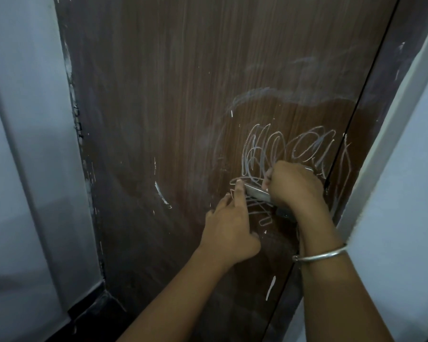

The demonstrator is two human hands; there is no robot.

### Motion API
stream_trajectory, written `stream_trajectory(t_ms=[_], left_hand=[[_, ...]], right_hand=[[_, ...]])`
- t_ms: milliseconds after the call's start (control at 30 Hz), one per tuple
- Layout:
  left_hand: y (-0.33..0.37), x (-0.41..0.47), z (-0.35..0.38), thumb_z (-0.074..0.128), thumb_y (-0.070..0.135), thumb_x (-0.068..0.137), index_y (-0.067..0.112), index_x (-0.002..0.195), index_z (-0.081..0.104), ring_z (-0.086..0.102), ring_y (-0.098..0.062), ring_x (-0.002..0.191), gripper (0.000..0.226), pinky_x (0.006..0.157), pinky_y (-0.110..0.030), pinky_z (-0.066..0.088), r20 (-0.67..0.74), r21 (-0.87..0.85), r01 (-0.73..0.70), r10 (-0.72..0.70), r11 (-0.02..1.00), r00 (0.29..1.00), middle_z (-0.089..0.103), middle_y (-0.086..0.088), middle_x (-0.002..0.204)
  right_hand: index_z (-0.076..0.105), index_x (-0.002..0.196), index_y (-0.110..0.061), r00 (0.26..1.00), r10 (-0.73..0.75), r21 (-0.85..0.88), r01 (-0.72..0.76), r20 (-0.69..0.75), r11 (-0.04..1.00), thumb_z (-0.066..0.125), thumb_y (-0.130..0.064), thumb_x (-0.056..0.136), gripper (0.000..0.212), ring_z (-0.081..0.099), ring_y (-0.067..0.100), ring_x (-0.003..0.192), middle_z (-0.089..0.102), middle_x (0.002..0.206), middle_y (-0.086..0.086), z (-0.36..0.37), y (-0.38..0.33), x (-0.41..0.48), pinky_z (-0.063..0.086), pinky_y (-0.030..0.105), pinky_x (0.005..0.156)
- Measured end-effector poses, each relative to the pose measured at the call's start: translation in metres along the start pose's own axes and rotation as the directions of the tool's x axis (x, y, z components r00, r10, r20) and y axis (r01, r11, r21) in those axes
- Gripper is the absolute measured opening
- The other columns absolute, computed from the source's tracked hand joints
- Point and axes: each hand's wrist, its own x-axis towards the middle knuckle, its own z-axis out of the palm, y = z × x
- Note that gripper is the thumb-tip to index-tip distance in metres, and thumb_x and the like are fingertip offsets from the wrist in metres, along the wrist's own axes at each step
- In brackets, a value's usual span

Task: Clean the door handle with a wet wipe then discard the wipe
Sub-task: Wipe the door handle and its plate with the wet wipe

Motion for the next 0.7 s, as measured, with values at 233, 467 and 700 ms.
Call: stream_trajectory(t_ms=[233,467,700], left_hand=[[0.002,-0.001,0.0,0.064,0.032,0.072,0.022,0.144,-0.016,0.036,-0.028,0.127,0.108,0.098,-0.05,0.035,-0.039,0.092,-0.012,0.015,0.996,0.999,0.044,-0.011,0.135],[0.004,0.0,-0.001,0.059,0.026,0.076,0.02,0.146,-0.003,0.034,-0.03,0.128,0.094,0.099,-0.049,0.035,-0.077,0.026,-0.025,0.027,0.999,0.997,0.045,-0.01,0.136],[-0.005,0.009,-0.008,0.058,0.028,0.077,0.017,0.145,0.015,0.033,-0.026,0.129,0.082,0.104,-0.043,0.033,-0.166,0.032,-0.113,0.117,0.993,0.979,0.035,-0.002,0.146]], right_hand=[[0.064,0.098,-0.026,0.989,0.014,-0.018,-0.017,-0.145,1.0,0.057,-0.018,0.086,0.015,0.05,0.016,0.065,0.059,0.081,0.001,0.014,0.007,-0.01,0.038,0.031,0.056],[0.064,0.105,-0.013,0.839,-0.049,0.068,0.102,-0.541,0.992,0.062,-0.007,0.081,0.024,0.058,0.028,0.085,0.065,0.089,0.011,0.035,0.008,-0.037,0.04,0.031,0.058],[0.067,0.105,-0.001,0.653,-0.071,0.273,0.41,-0.754,0.87,0.065,0.003,0.078,0.028,0.058,0.018,0.088,0.061,0.108,0.021,0.038,0.007,-0.029,0.042,0.02,0.072]])
